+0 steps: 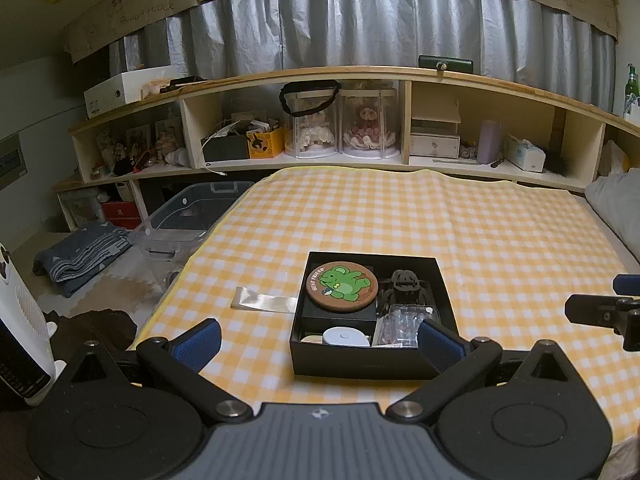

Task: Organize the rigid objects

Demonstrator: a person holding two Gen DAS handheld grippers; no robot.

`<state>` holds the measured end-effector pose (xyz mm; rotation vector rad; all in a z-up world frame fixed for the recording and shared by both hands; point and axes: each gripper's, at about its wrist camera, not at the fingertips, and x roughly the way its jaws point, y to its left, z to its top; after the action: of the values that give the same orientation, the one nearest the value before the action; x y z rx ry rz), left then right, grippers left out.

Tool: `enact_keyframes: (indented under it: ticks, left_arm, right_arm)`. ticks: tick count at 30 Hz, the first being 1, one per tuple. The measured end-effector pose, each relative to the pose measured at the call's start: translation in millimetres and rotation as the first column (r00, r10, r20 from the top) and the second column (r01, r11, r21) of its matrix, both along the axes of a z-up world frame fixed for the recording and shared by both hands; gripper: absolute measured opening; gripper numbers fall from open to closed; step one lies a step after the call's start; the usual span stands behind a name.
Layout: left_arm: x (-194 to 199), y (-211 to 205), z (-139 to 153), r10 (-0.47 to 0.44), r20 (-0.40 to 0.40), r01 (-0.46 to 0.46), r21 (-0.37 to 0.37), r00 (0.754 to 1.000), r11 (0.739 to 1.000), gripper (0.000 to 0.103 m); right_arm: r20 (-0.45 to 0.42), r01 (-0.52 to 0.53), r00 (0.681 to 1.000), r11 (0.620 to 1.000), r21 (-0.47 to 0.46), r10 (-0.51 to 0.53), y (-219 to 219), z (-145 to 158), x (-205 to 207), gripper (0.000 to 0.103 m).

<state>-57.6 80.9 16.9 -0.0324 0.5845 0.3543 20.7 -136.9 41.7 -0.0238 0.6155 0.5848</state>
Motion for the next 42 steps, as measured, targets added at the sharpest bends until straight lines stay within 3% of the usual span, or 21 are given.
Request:
enact_keyframes:
  ticks: [42]
  left_arm:
    - [0.5, -0.7, -2.4, -0.002, -0.004, 0.002, 0.004, 1.0, 1.0, 0.103]
  right_arm:
    - [-0.002, -0.001, 1.0, 1.0, -0.003, 0.001, -2.2, -0.5, 2.7, 0.103]
